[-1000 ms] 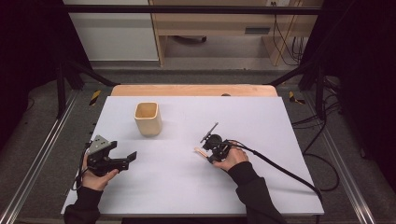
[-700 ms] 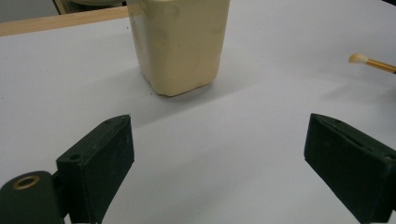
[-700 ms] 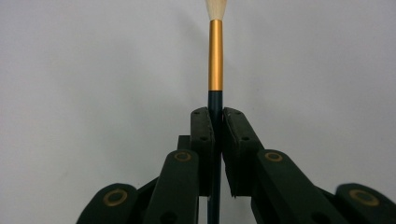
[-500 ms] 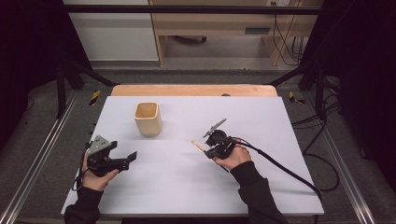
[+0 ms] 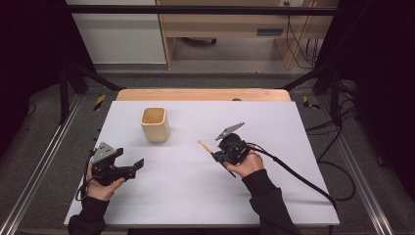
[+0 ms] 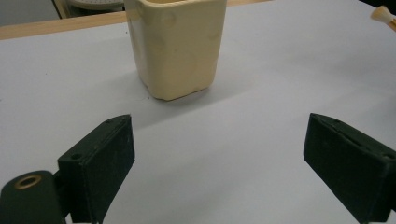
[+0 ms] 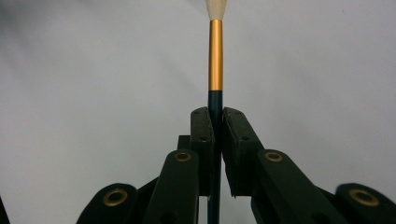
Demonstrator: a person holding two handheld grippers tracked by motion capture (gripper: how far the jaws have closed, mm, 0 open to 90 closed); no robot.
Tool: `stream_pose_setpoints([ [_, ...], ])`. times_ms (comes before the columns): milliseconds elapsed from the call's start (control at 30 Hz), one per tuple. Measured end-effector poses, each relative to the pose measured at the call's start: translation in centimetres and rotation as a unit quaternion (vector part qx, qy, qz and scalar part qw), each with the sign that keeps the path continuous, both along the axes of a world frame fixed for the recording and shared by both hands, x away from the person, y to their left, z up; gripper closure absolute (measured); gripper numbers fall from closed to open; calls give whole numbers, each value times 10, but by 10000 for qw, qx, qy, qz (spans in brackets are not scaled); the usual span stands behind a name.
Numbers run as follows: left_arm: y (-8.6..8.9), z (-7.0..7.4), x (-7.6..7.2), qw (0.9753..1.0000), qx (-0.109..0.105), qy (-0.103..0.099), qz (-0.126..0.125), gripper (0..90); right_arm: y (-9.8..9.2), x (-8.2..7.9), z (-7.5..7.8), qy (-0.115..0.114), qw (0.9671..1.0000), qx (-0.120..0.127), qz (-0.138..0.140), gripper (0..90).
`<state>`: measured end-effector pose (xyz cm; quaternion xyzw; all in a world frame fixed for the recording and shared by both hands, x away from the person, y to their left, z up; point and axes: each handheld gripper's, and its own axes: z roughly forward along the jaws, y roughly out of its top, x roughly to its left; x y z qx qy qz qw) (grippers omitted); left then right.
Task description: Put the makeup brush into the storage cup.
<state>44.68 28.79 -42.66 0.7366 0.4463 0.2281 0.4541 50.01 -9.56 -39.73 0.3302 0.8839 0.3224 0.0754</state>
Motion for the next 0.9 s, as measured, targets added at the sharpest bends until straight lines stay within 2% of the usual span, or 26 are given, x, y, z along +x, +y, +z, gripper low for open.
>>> stream_pose_setpoints([
  [100,0,0,-1,10000,-45,0,7,84,-1,-2,4,-73,9998,206,-17,832],
  [233,0,1,-1,10000,-89,-17,14,86,-2,-2,11,-305,9982,523,50,832],
  [367,1,2,-2,9999,-155,-46,21,88,-2,-3,15,-417,9968,677,60,832],
  [533,1,4,-4,9997,-239,-95,18,93,-2,-6,20,-588,9932,1000,87,832],
  [667,-1,7,-6,9995,-275,-150,-19,95,-3,-10,22,-816,9890,1229,119,832],
  [733,-2,8,-7,9994,-296,-171,-34,95,-2,-12,23,-945,9857,1387,133,832],
  [767,-2,8,-7,9994,-292,-173,-50,95,-2,-12,23,-945,9857,1387,133,832],
  [833,-2,9,-8,9993,-308,-190,-64,95,-2,-12,23,-999,9840,1471,104,832],
  [867,-2,9,-8,9993,-320,-199,-60,95,-2,-12,24,-1083,9822,1535,86,832],
  [900,-2,10,-8,9992,-331,-206,-56,95,-2,-12,24,-1083,9822,1535,86,832],
])
